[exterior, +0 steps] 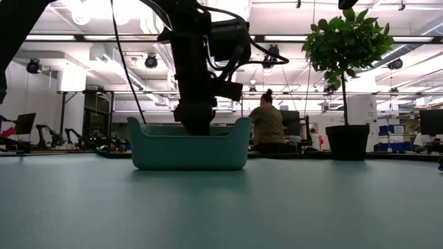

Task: Pick and place USB-C Cables
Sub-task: Put the green black charger cable into the green bin

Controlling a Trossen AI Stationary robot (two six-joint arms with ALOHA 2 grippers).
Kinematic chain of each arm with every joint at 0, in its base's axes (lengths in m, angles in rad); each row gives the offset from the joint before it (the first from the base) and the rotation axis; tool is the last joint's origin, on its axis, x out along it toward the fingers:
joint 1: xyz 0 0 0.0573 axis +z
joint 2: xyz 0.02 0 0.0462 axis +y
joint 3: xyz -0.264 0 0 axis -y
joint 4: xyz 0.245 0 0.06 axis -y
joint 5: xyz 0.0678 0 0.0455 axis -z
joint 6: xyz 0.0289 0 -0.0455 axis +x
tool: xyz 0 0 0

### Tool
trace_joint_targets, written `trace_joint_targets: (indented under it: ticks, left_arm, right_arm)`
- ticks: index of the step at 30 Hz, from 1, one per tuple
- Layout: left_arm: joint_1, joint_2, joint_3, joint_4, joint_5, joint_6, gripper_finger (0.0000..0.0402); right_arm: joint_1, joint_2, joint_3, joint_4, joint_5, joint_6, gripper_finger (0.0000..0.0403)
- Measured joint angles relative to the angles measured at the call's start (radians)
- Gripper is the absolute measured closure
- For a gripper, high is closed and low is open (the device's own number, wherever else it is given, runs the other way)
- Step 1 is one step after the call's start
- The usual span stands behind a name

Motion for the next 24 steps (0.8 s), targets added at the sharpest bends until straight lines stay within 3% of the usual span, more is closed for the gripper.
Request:
trace_joint_targets:
  ticks: [19, 24]
  left_arm:
    - [0.003, 0.000, 0.000, 0.020, 0.000, 0.000, 0.0376]
    - [0.003, 0.000, 0.000, 0.019, 0.000, 0.000, 0.0349]
  right_arm:
    - [0.000, 0.000, 0.000, 0.000, 0.000, 0.001, 0.0213]
    - [0.000, 0.000, 0.000, 0.000, 0.000, 0.001, 0.0213]
